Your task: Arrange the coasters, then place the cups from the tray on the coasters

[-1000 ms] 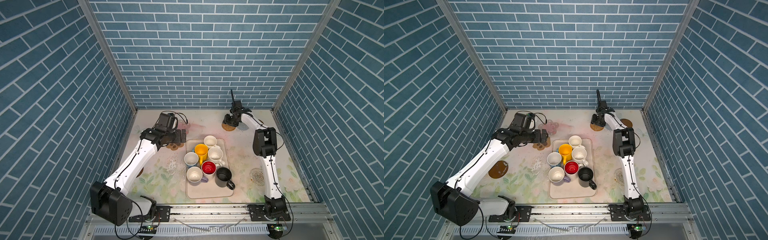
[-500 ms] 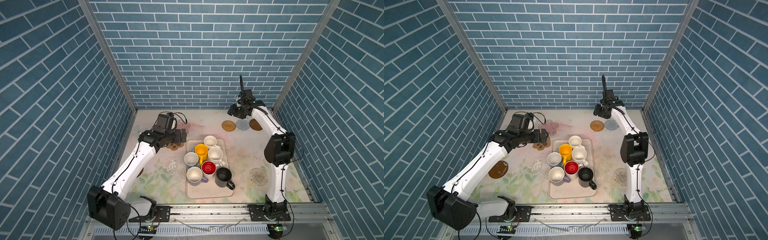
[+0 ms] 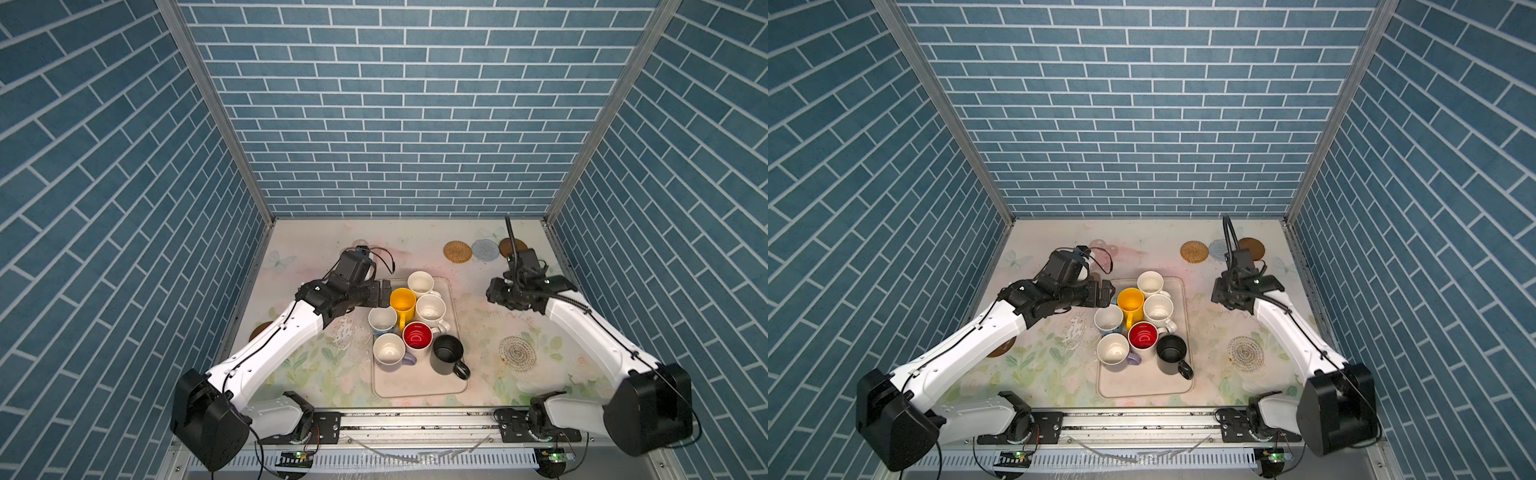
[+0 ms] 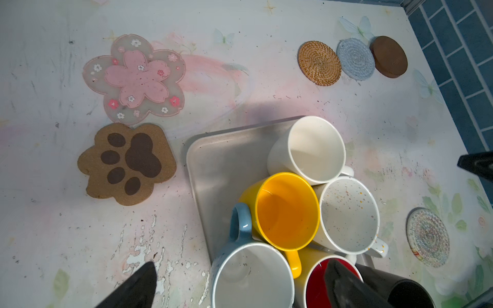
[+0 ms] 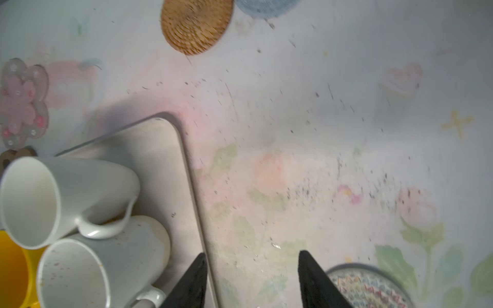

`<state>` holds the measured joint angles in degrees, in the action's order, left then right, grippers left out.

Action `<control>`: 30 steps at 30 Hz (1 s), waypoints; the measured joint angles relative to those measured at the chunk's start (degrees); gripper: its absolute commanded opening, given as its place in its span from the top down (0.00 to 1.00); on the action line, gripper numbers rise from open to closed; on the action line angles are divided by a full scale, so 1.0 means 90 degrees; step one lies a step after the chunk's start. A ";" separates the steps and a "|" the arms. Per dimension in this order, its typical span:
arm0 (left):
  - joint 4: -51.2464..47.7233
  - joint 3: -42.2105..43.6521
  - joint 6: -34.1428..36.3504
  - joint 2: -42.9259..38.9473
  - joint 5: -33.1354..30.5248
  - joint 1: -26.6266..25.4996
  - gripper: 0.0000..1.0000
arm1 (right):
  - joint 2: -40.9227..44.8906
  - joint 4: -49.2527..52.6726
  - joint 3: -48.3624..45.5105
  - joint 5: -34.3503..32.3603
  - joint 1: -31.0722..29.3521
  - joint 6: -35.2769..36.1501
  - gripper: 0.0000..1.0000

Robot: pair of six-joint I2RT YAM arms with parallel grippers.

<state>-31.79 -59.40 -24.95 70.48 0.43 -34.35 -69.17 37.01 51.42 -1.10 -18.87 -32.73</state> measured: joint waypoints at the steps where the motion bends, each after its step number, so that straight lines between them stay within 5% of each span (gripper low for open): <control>1: 0.0036 0.0087 -0.0044 -0.0049 -0.0041 -0.0053 0.01 | 0.0180 0.0024 -0.0228 -0.0083 -0.0027 -0.0090 0.42; 13: 0.0284 0.0852 -0.0452 -0.0639 -0.0486 -0.0500 0.01 | 0.1668 0.0194 -0.2353 -0.0639 -0.0112 -0.1396 0.34; 30: -0.0036 0.0658 -0.0493 -0.0782 -0.0772 -0.0520 0.01 | -0.0340 -0.2011 -0.2144 0.0401 -0.0112 -0.1603 0.35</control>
<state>-32.12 -53.47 -29.39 63.44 -6.52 -39.03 -72.23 18.92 32.12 2.50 -19.88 -47.16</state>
